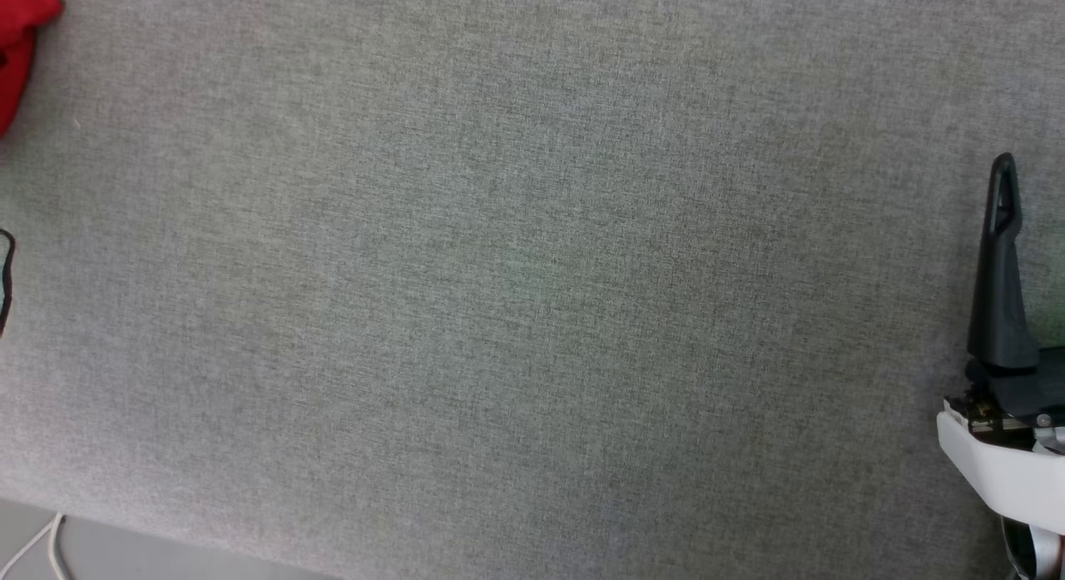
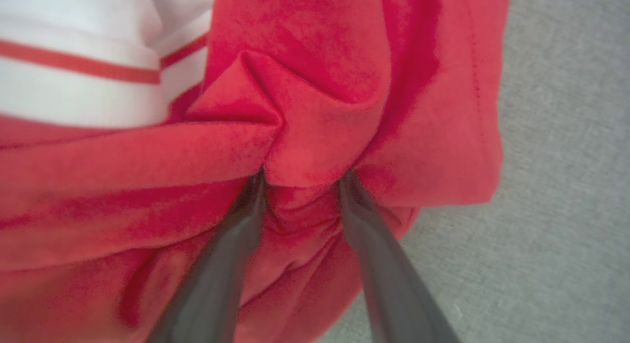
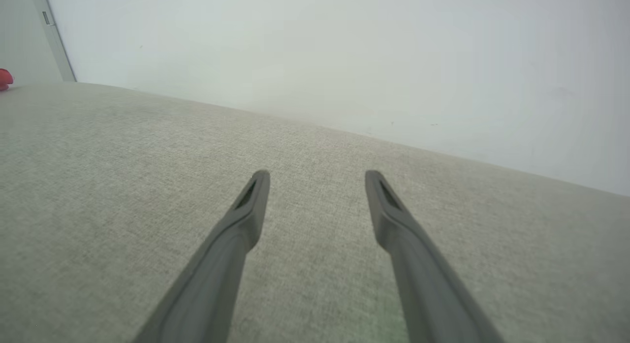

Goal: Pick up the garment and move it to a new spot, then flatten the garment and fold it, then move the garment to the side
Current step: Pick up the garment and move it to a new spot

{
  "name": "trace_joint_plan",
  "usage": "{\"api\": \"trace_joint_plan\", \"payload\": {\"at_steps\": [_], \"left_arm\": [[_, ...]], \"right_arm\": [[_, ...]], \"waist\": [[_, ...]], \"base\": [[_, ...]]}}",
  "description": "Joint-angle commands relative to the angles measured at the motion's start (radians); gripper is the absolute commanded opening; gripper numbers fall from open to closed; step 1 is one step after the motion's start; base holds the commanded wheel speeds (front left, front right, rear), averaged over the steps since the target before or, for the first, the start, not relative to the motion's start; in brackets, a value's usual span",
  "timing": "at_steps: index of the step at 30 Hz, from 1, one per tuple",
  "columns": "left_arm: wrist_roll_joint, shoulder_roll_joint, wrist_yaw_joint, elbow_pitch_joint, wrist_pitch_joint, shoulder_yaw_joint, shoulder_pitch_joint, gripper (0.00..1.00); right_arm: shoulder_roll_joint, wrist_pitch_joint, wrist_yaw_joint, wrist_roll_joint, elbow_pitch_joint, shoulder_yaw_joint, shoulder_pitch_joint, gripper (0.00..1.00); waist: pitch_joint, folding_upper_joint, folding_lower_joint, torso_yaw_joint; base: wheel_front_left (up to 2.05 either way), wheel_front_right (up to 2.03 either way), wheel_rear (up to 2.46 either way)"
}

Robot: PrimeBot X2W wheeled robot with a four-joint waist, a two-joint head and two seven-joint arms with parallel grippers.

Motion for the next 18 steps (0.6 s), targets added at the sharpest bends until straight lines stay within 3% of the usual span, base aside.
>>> {"api": "trace_joint_plan", "payload": {"at_steps": [1,7,18], "left_arm": [[0.002,-0.027,0.0,0.02,0.004,-0.035,0.054,0.0],[-0.011,0.026,0.0,-0.012,-0.052,-0.05,0.012,0.0],[0.007,0.133,0.0,-0.211,-0.09,-0.192,-0.076,0.0]], "right_arm": [[-0.003,-0.002,-0.001,0.002,0.006,0.004,-0.01,1.0],[0.001,-0.002,-0.001,0.02,0.026,0.011,-0.014,1.0],[0.011,-0.002,-0.001,0.075,0.109,0.045,-0.017,1.0]], "waist": [[-0.011,0.0,-0.0001,0.001],[-0.062,0.0,-0.0001,0.002],[-0.232,0.0,-0.0001,-0.021]], "base": [[0.0,0.0,0.0],[0.0,0.0,0.0],[0.0,0.0,0.0]]}}
